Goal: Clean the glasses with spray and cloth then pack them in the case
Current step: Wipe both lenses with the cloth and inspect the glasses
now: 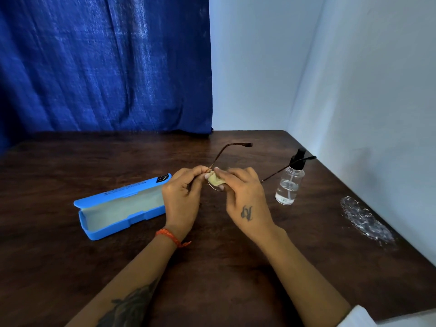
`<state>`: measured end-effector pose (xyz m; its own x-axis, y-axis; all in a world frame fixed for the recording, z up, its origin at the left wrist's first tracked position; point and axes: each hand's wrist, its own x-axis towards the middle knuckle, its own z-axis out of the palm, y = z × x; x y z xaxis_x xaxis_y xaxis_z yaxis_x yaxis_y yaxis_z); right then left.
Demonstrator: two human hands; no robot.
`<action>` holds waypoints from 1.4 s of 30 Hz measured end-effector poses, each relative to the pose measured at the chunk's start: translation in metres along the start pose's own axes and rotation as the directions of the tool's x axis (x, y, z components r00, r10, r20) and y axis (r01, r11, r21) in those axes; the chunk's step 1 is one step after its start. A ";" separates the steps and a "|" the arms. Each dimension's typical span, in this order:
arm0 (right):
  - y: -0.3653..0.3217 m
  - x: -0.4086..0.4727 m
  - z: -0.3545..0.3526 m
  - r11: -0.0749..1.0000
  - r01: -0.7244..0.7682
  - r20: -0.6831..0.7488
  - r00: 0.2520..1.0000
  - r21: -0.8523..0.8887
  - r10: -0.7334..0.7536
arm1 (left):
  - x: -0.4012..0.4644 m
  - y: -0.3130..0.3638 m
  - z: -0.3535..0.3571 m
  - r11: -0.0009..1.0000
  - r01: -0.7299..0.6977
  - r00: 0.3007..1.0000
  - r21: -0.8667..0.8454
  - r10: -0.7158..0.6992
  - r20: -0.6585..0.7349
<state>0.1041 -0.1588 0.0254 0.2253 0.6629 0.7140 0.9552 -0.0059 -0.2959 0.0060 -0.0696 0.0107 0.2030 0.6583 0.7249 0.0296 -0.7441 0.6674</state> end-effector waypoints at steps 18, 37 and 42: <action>-0.011 -0.001 -0.001 0.995 0.020 -0.100 0.995 0.098 -0.010 | 0.002 0.002 -0.004 1.000 0.011 1.000 0.007 -0.011 -0.030; -0.016 -0.003 0.001 0.994 -0.040 -0.094 0.994 0.098 0.050 | 0.003 0.001 -0.006 0.998 -0.036 0.999 0.044 0.037 -0.020; -0.014 -0.006 -0.002 0.994 -0.020 -0.106 0.994 -0.107 0.009 | 0.003 0.003 -0.006 0.998 -0.041 0.999 0.054 0.042 -0.012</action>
<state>0.0891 -0.1641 0.0261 0.2529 0.5795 0.7747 0.9655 -0.0991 -0.2410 0.0013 -0.0687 0.0159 0.1923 0.6280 0.7541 0.0742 -0.7755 0.6269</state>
